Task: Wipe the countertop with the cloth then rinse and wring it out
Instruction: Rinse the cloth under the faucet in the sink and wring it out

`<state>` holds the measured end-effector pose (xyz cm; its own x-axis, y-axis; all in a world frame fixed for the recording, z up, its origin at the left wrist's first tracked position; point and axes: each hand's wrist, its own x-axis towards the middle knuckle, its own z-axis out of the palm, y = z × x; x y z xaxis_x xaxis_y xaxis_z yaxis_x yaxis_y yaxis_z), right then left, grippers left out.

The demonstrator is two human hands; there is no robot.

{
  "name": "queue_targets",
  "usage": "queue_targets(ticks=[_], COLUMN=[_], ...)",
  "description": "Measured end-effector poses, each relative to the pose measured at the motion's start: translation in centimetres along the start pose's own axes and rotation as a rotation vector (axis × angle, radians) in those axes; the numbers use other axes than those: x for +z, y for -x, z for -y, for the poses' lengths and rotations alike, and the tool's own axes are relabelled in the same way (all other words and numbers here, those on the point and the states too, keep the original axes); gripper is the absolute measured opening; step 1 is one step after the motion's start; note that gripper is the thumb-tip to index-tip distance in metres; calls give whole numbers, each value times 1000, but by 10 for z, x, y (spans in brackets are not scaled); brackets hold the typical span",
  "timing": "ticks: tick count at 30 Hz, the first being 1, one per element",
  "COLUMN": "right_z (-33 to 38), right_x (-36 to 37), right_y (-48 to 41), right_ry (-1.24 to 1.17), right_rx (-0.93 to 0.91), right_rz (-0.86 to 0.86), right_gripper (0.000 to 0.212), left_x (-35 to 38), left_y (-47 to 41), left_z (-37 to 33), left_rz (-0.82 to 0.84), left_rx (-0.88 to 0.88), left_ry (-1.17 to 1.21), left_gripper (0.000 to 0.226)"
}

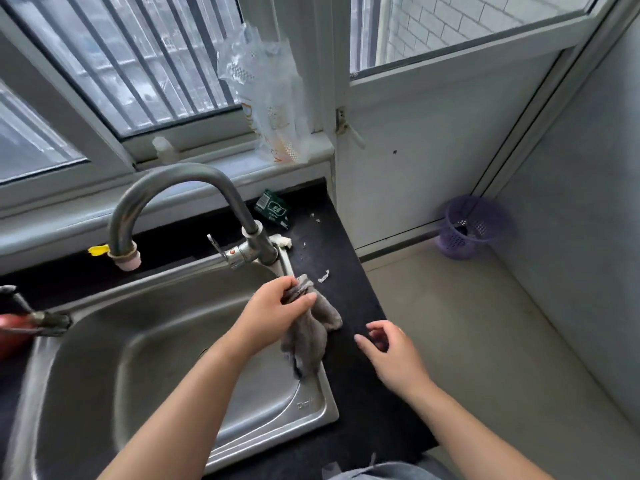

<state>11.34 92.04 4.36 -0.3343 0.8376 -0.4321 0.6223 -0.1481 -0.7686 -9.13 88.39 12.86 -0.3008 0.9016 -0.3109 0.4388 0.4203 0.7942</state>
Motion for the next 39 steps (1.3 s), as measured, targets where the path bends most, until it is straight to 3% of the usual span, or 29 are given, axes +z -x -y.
queue_targets(ticks=[3, 6, 8, 11, 15, 19, 22, 24, 26, 31, 35, 39], right_z=[25, 52, 67, 81, 89, 89, 83, 80, 80, 78, 82, 57], right_x=[18, 26, 26, 17, 2, -2, -6, -16, -28, -46, -66, -67], right_y=[4, 2, 0, 0, 7, 16, 26, 31, 32, 20, 11, 9], right_ry=[-135, -379, -580, -723, -647, -517, -573, -649, -751, -610, -551, -457], right_rx=[62, 20, 34, -1, -103, -240, -336, -392, -404, -399, -422, -354], right_rz=[292, 392, 353, 183, -29, -157, -161, -149, -96, -95, -129, -115], right_gripper=[32, 39, 31, 12, 3, 18, 31, 36, 31, 20, 29, 33], left_x=[-17, -31, -37, -46, -48, -38, -39, -44, -47, -33, -24, -5], left_y=[22, 42, 52, 62, 68, 72, 71, 72, 69, 51, 35, 40], left_z=[-20, -29, -27, -14, 12, 17, 14, 11, 12, 4, 7, 18], left_rz=[-101, -170, -199, -251, -340, -422, -353, -169, -34, -210, -399, -313], left_rx=[17, -34, -77, -118, -161, -201, -211, -151, -16, 150, 361, 491], left_ry=[225, 481, 565, 490, 139, -30, 67, 196, 106, -416, -359, -268], left_gripper=[16, 15, 15, 11, 14, 37, 67, 68, 61, 21, 10, 13])
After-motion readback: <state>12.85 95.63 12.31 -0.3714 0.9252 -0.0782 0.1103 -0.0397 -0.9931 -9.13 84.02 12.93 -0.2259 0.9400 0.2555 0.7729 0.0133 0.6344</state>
